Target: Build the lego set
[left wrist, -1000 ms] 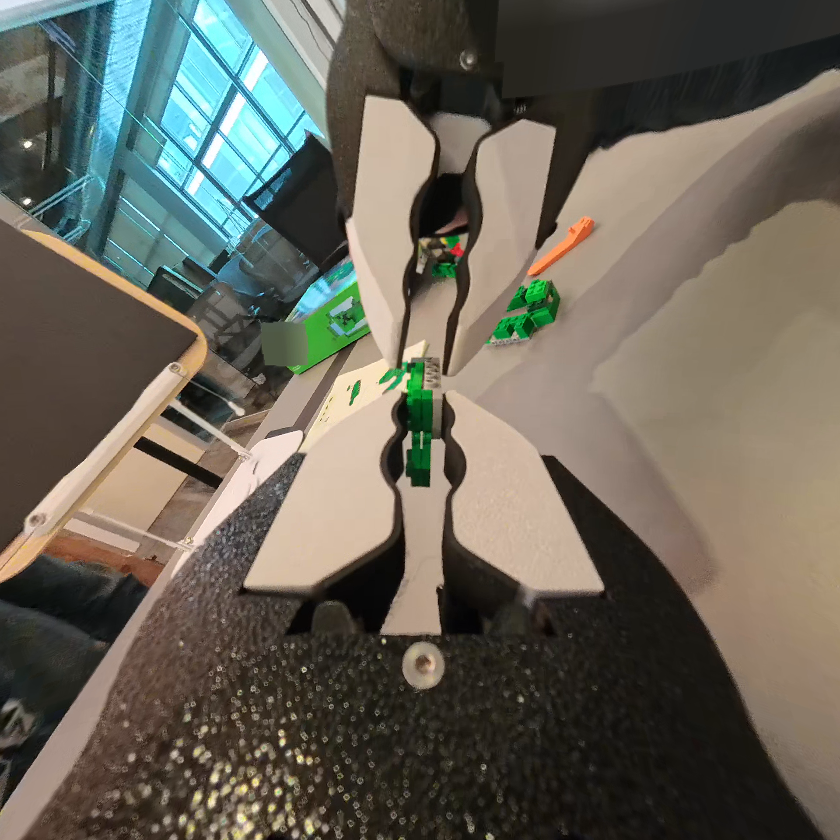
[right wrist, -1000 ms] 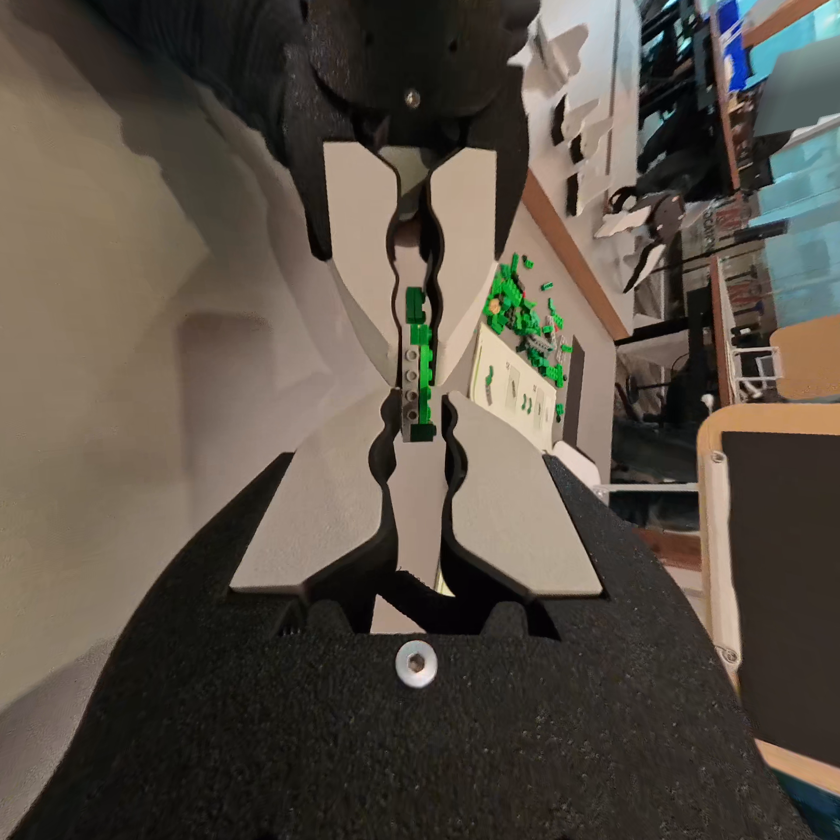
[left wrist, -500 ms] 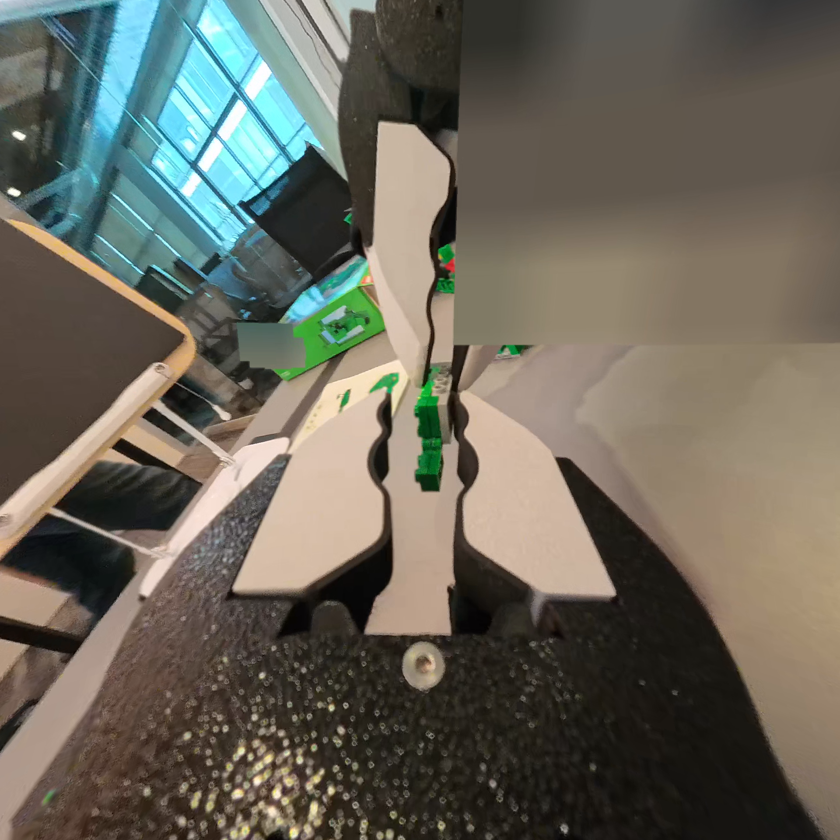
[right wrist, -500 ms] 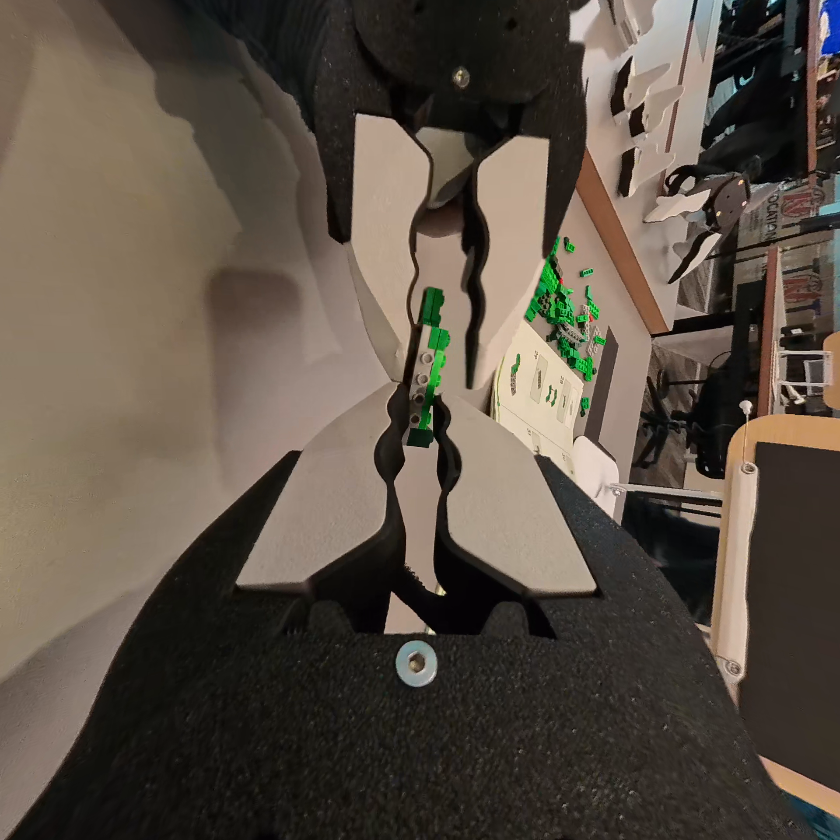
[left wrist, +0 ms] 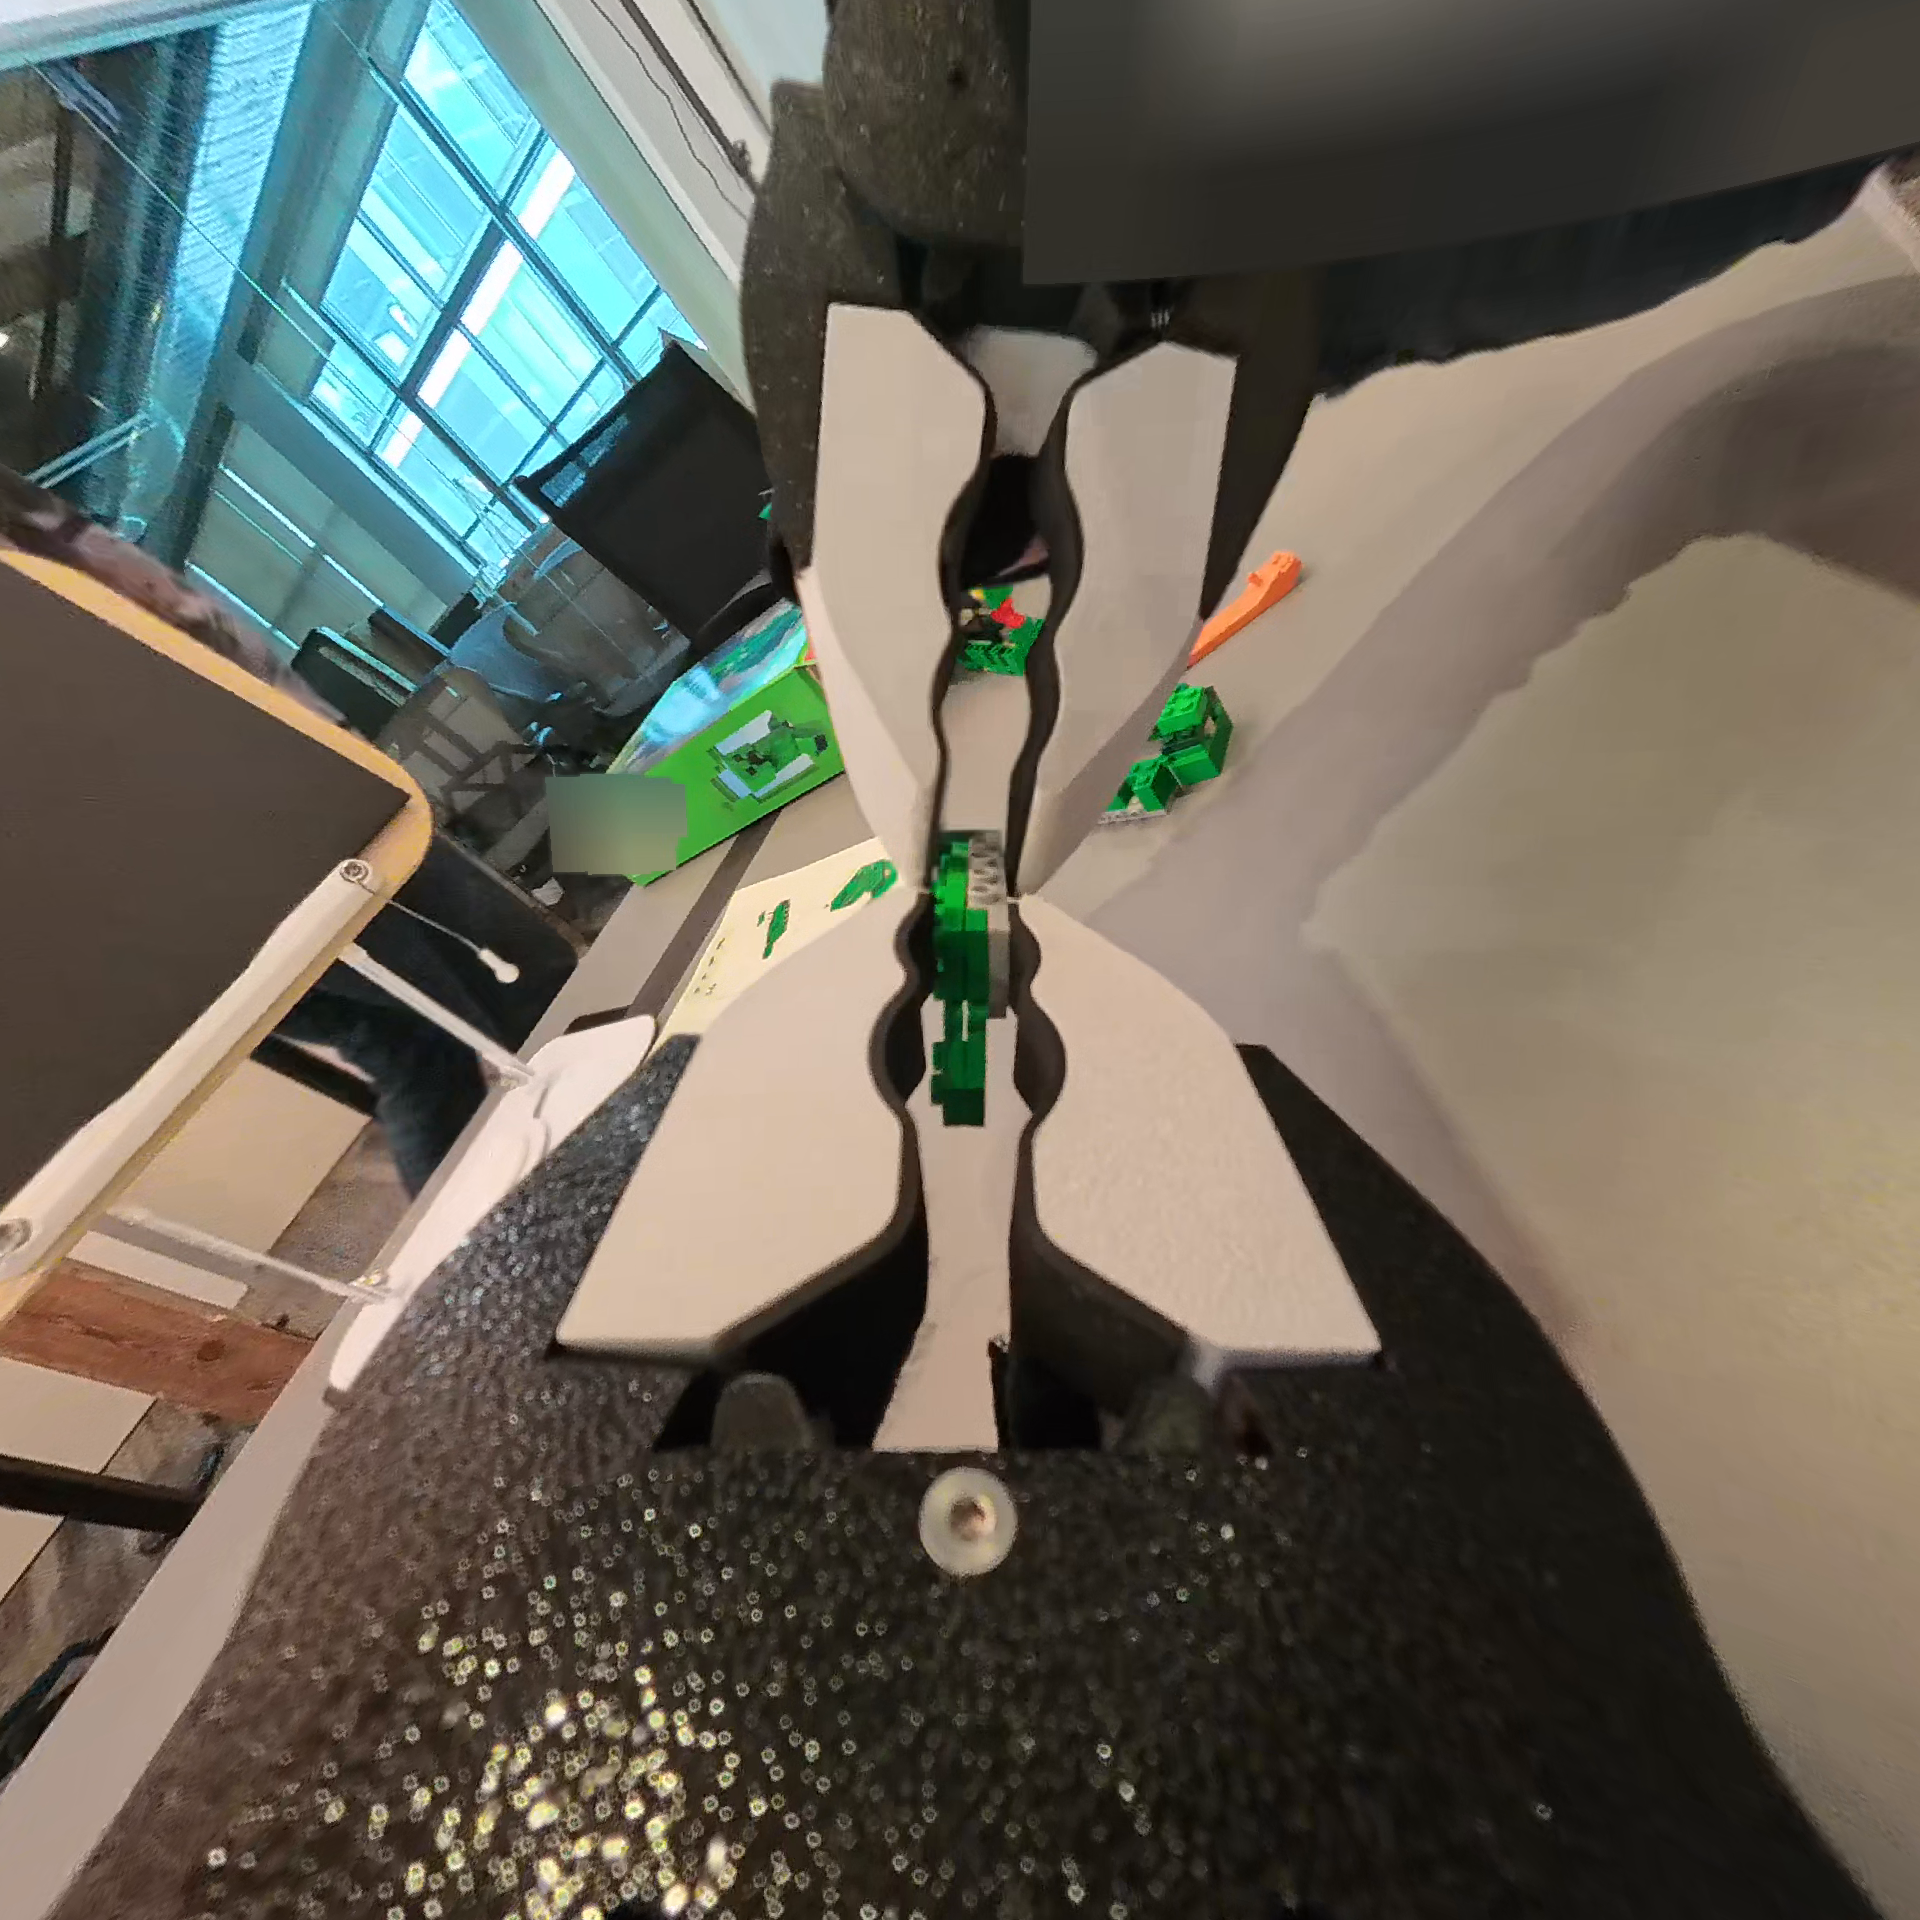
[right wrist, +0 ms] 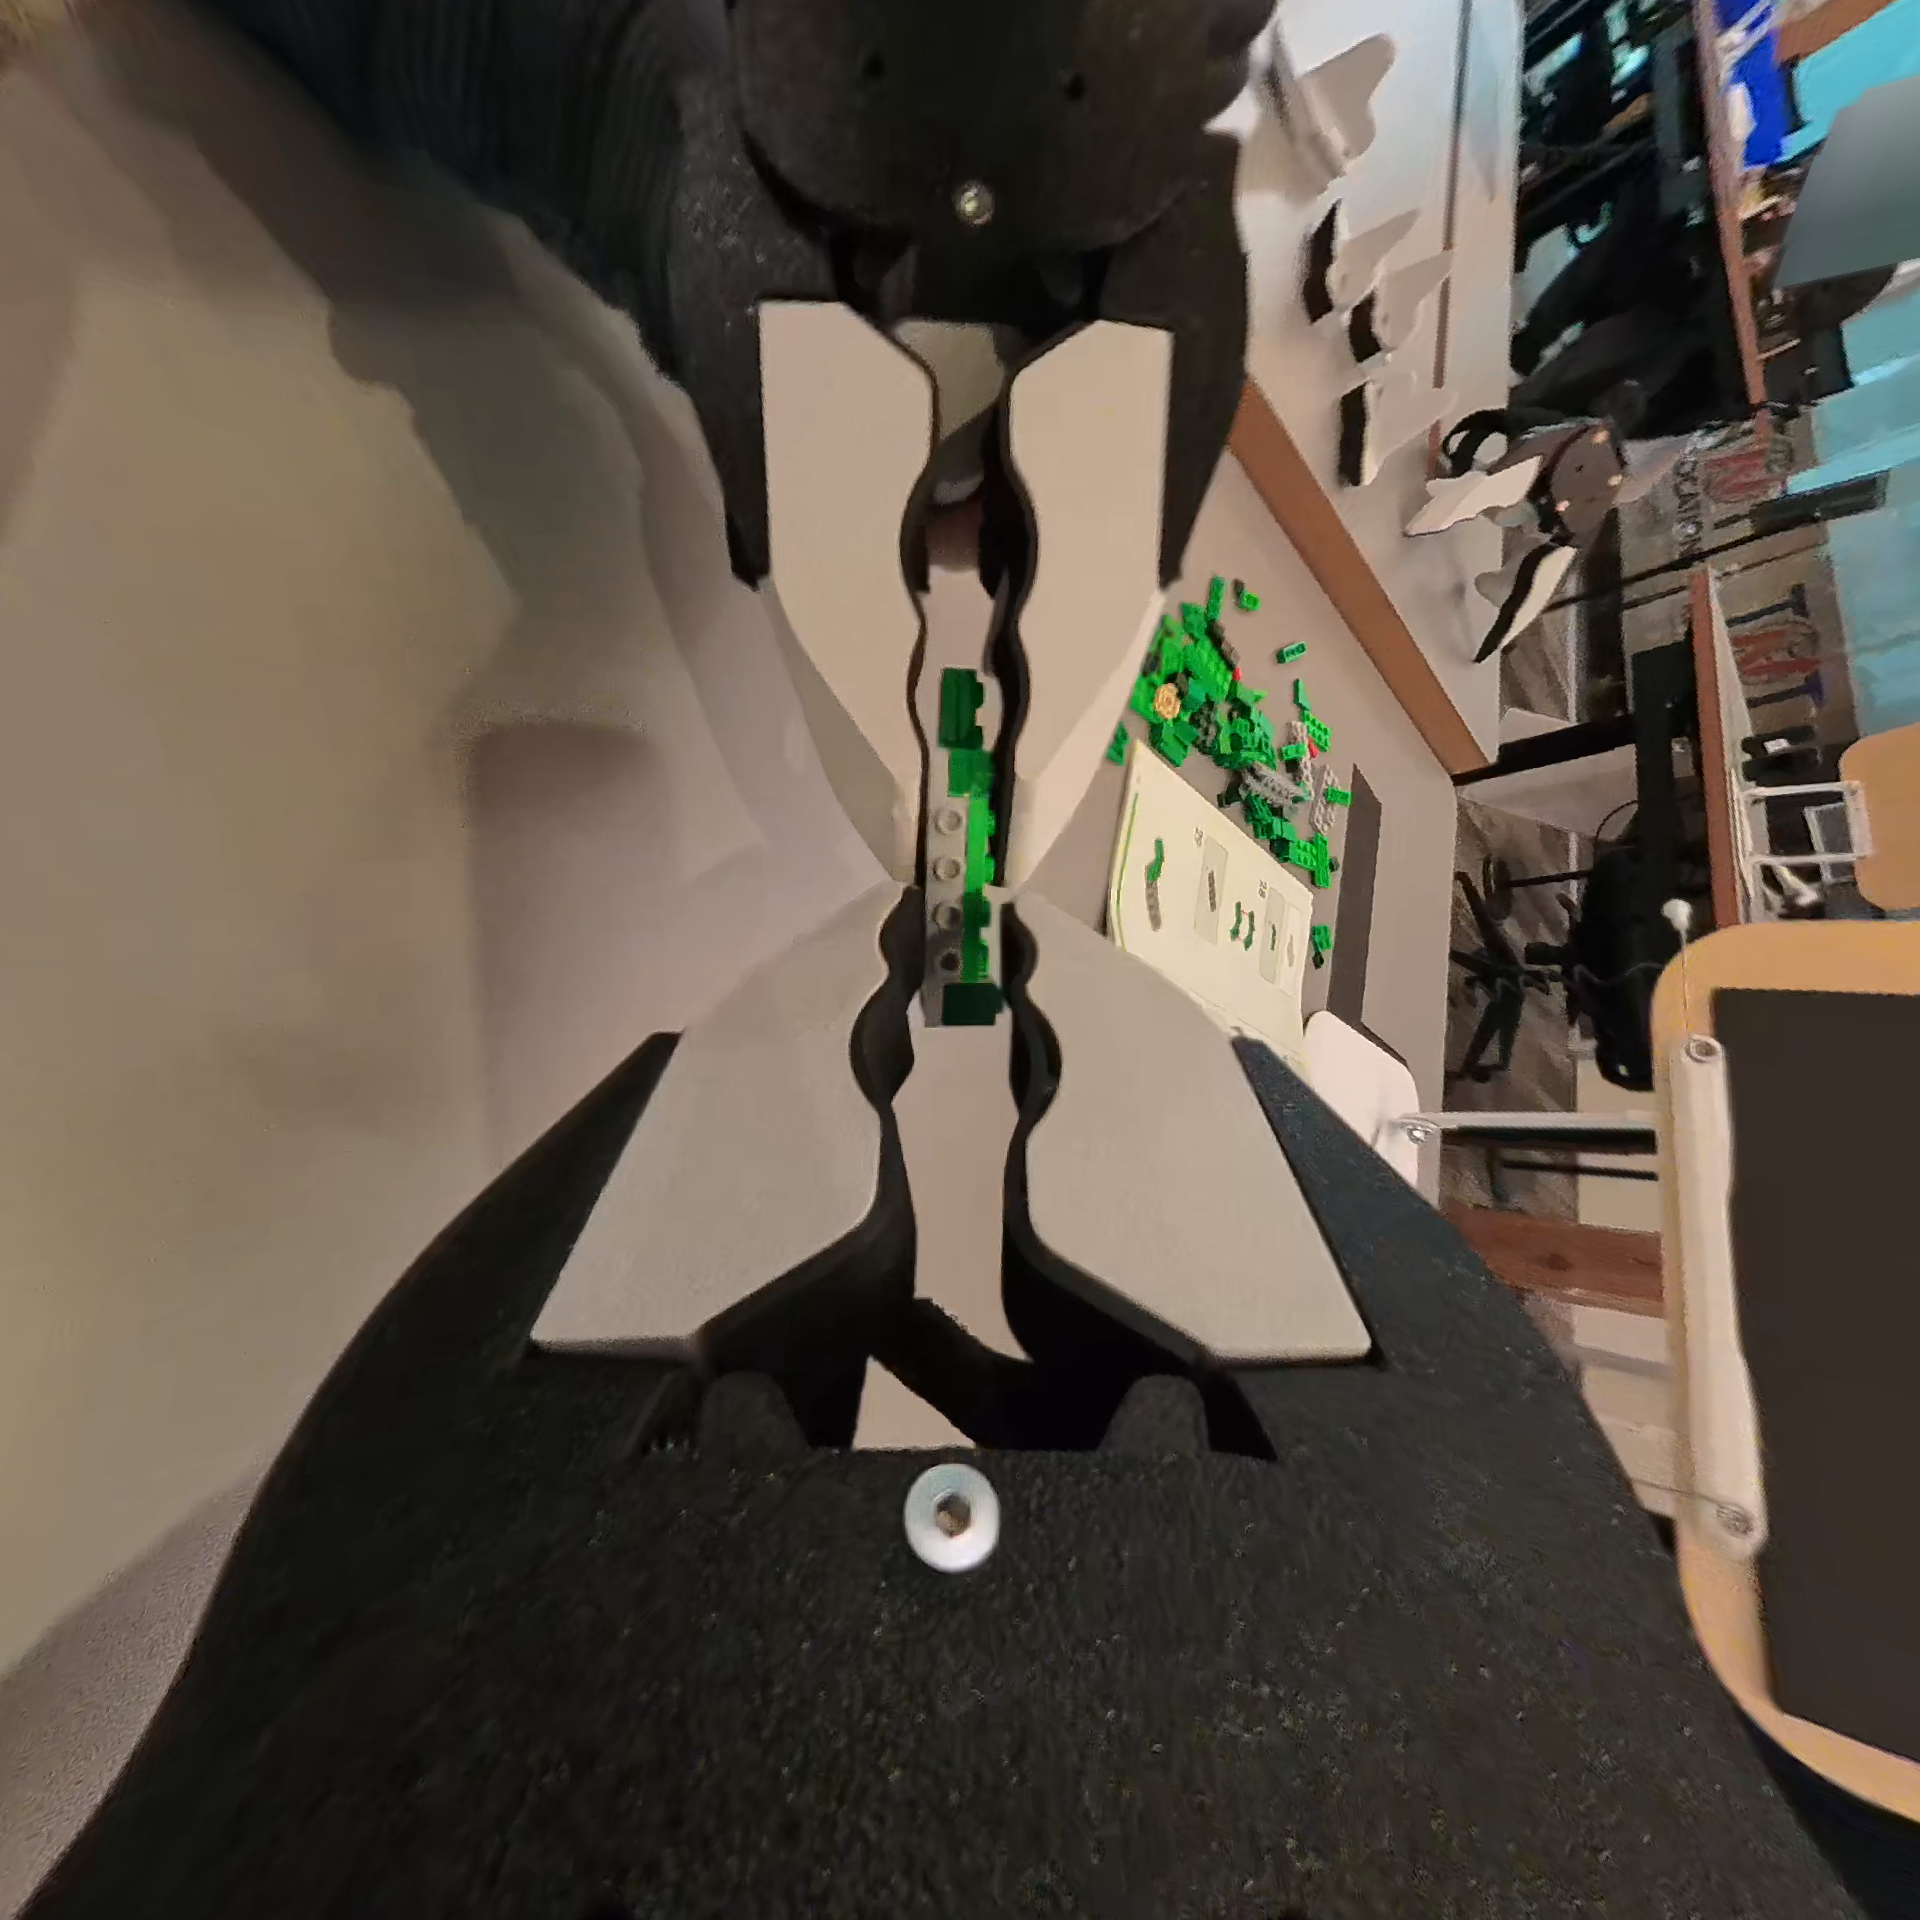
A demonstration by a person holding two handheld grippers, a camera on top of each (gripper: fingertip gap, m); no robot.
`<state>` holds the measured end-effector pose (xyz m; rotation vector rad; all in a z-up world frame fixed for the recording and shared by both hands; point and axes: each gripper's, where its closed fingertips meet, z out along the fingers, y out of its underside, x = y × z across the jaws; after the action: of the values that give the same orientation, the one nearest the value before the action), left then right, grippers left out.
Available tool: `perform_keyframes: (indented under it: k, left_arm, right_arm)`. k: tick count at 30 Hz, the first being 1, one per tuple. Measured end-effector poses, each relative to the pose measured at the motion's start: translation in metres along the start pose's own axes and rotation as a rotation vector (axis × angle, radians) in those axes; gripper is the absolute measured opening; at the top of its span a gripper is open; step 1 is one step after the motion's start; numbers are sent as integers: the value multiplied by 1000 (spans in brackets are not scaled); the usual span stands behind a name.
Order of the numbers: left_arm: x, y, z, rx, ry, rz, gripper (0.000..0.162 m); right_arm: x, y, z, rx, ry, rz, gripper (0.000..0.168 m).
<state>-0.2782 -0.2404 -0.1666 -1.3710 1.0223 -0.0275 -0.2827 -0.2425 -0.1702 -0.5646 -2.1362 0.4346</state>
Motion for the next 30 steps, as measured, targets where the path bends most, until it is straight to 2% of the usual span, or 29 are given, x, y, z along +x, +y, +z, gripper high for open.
perform_keyframes:
  k: [2, 4, 6, 9, 13, 14, 15, 17, 20, 24, 28, 30]
  left_arm:
    - [0, -2, -1, 13, 6, -5, 12]
    - [2, -1, 1, 0, 4, 15, 12]
    - [5, 1, 3, -16, 12, 37, 12]
    - [4, 2, 4, -31, -3, 59, 12]
    - [1, 2, 6, 1, -27, -8, 13]
    - [-3, 3, 7, 2, -51, -50, 24]
    - [-7, 6, 8, -16, -64, -87, 42]
    - [-13, 10, 8, -24, -68, -186, 50]
    - [-18, 13, 8, -6, -45, -342, 52]
    - [-18, 11, 10, 37, -17, -471, 40]
    - [-20, 6, 9, 81, -27, -492, 28]
    - [-20, 7, 10, 73, -40, -486, 28]
  right_arm:
    - [3, 4, -1, -6, 18, 30, 25]
    - [1, 10, 2, -47, 8, 31, 30]
    - [-4, 9, 4, -64, -1, 5, 27]
    - [-5, 12, 7, -109, 19, -38, 12]
    - [0, 16, 8, -144, 66, -77, 12]
    - [3, 19, 7, -162, 95, -103, 12]
    - [6, 22, 6, -182, 123, -128, 12]
    - [9, 24, 5, -196, 169, -169, 12]
    - [17, 24, 1, -212, 268, -259, 12]
    - [28, 23, -2, -235, 406, -381, 12]
    - [34, 18, -5, -245, 514, -491, 12]
    - [35, 18, -5, -253, 541, -532, 12]
